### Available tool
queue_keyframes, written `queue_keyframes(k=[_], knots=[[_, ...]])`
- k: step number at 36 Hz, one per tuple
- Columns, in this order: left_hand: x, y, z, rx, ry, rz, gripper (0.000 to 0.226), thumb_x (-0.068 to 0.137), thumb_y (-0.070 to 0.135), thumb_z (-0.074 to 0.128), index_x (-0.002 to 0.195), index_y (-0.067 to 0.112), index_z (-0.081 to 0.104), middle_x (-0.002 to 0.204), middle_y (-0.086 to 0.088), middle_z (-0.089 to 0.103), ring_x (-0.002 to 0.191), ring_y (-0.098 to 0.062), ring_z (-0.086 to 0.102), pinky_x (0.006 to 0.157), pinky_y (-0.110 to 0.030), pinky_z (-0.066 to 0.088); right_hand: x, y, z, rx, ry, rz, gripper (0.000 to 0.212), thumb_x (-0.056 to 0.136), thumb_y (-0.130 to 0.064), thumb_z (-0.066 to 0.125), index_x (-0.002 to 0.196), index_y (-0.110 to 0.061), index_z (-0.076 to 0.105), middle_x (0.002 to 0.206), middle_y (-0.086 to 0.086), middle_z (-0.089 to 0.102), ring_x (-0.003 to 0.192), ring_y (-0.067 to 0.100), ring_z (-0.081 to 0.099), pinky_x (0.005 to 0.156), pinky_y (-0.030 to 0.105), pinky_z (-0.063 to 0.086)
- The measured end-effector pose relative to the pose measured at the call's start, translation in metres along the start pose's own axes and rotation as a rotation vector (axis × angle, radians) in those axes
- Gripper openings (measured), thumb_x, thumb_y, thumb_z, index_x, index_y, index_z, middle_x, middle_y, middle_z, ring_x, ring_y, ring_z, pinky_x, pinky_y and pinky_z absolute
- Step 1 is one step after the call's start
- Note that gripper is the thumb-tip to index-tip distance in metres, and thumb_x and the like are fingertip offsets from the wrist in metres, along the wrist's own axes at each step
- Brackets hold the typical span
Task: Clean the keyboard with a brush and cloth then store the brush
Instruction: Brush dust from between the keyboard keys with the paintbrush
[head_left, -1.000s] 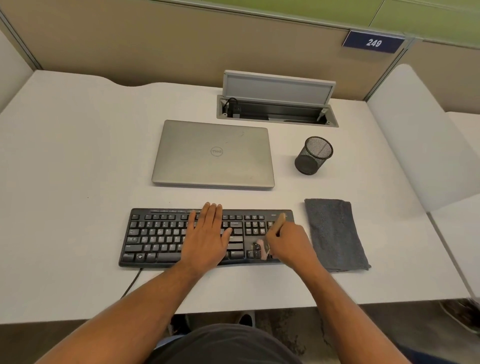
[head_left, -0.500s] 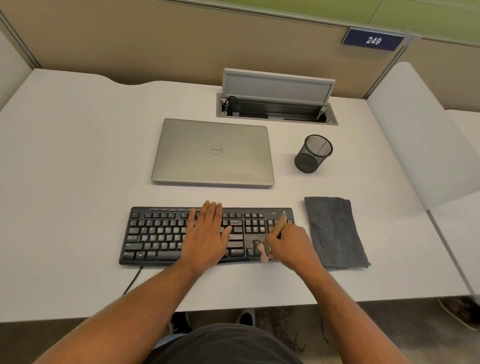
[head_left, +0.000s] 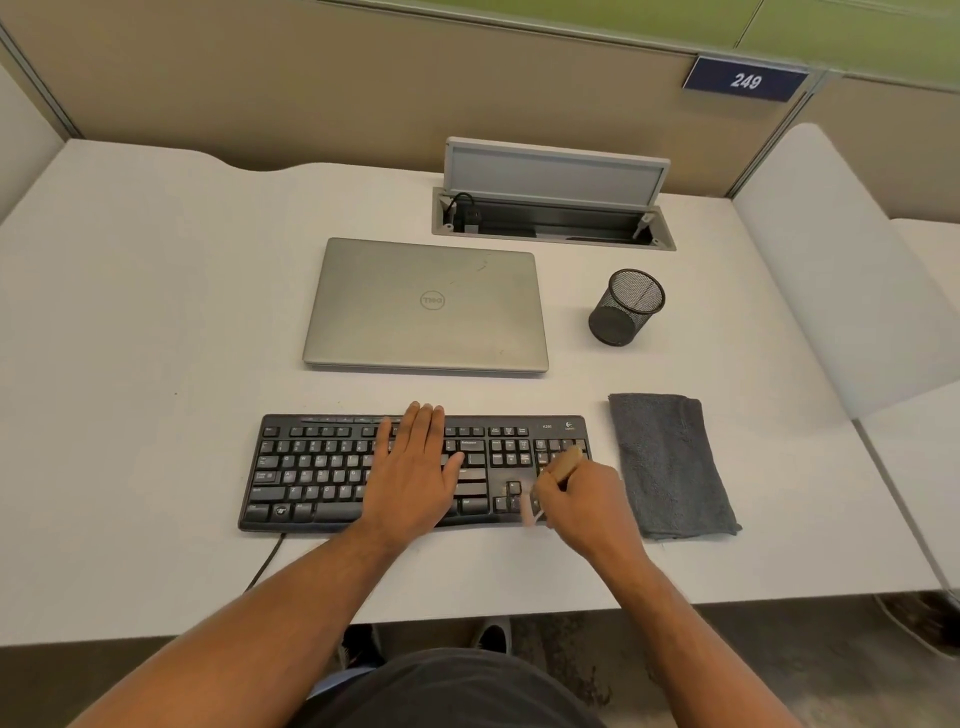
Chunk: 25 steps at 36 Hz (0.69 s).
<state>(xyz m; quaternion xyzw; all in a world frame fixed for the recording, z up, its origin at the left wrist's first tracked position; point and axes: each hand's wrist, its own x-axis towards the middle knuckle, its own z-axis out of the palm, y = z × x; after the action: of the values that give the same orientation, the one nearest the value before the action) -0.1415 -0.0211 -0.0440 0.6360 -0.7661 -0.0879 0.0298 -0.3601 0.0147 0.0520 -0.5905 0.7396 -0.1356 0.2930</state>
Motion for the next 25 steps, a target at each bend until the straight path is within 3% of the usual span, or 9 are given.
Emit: queue_keyframes(k=[4, 10, 14, 17, 21, 25], knots=[[0.000, 0.000, -0.001, -0.001, 0.002, 0.000, 0.075, 0.103, 0.058, 0.008, 0.163, 0.013, 0.013, 0.170, -0.007, 0.018, 0.158, -0.022, 0.007, 0.127, -0.052, 0.004, -0.006, -0.002, 0.002, 0.113, 0.124, -0.046, 0.031, 0.104, -0.028, 0.055, 0.078, -0.019, 0.069, 0.078, -0.009, 0.070, 0.071, 0.007, 0.066, 0.055, 0.018, 0.046], [0.000, 0.001, 0.000, 0.006, 0.014, -0.002, 0.075, 0.103, 0.057, 0.009, 0.163, 0.012, 0.017, 0.168, -0.009, 0.022, 0.157, -0.023, 0.011, 0.127, -0.052, 0.005, -0.017, -0.001, 0.007, 0.065, 0.059, -0.030, 0.026, 0.102, -0.029, 0.057, 0.081, -0.019, 0.069, 0.075, -0.009, 0.068, 0.072, 0.009, 0.063, 0.057, 0.021, 0.042], [0.000, 0.000, -0.001, 0.008, 0.021, 0.003, 0.075, 0.103, 0.057, 0.009, 0.162, 0.012, 0.018, 0.168, -0.009, 0.024, 0.157, -0.023, 0.012, 0.127, -0.053, 0.008, -0.014, 0.002, 0.006, 0.059, 0.023, -0.008, 0.033, 0.096, -0.022, 0.057, 0.066, -0.012, 0.062, 0.067, 0.001, 0.068, 0.067, 0.019, 0.067, 0.058, 0.037, 0.056], [0.000, 0.001, -0.001, 0.007, 0.021, 0.002, 0.075, 0.103, 0.057, 0.009, 0.162, 0.012, 0.018, 0.167, -0.009, 0.025, 0.157, -0.023, 0.013, 0.127, -0.053, 0.009, -0.011, 0.004, 0.004, 0.060, 0.029, -0.001, 0.034, 0.096, -0.023, 0.056, 0.066, -0.009, 0.061, 0.067, 0.004, 0.068, 0.065, 0.021, 0.067, 0.059, 0.039, 0.058], [0.000, 0.000, 0.000, 0.020, 0.012, 0.003, 0.074, 0.104, 0.057, 0.009, 0.163, 0.012, 0.015, 0.168, -0.008, 0.022, 0.158, -0.023, 0.010, 0.127, -0.053, 0.007, -0.012, -0.001, 0.006, 0.129, 0.114, -0.026, 0.032, 0.101, -0.027, 0.054, 0.070, -0.021, 0.063, 0.073, -0.007, 0.067, 0.068, 0.011, 0.063, 0.055, 0.024, 0.046], [0.000, 0.000, 0.001, 0.019, 0.032, 0.001, 0.073, 0.104, 0.056, 0.013, 0.162, 0.011, 0.021, 0.167, -0.009, 0.027, 0.157, -0.024, 0.015, 0.126, -0.052, 0.008, -0.015, -0.005, 0.007, 0.088, 0.052, -0.025, 0.031, 0.103, -0.029, 0.053, 0.076, -0.020, 0.066, 0.075, -0.007, 0.067, 0.071, 0.011, 0.062, 0.057, 0.025, 0.045]])
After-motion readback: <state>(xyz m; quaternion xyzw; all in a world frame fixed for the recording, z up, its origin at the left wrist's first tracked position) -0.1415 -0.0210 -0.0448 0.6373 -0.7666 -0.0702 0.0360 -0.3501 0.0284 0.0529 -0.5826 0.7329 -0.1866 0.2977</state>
